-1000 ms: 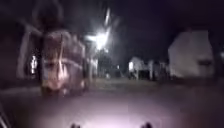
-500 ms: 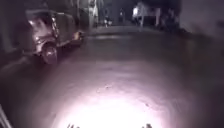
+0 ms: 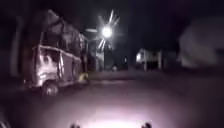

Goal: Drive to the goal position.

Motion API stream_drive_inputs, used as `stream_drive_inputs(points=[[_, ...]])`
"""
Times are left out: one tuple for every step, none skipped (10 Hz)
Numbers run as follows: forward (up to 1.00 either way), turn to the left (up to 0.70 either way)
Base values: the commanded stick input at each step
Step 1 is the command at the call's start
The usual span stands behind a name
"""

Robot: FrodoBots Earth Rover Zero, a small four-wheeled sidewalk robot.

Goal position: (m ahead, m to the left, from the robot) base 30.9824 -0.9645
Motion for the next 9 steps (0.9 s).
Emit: stream_drive_inputs(points=[[1.00,-0.17],[1.00,0.00],[1.00,0.00],[1.00,0.00],[1.00,0.00],[1.00,0.00],[1.00,0.00],[1.00,0.00],[1.00,0.00]])
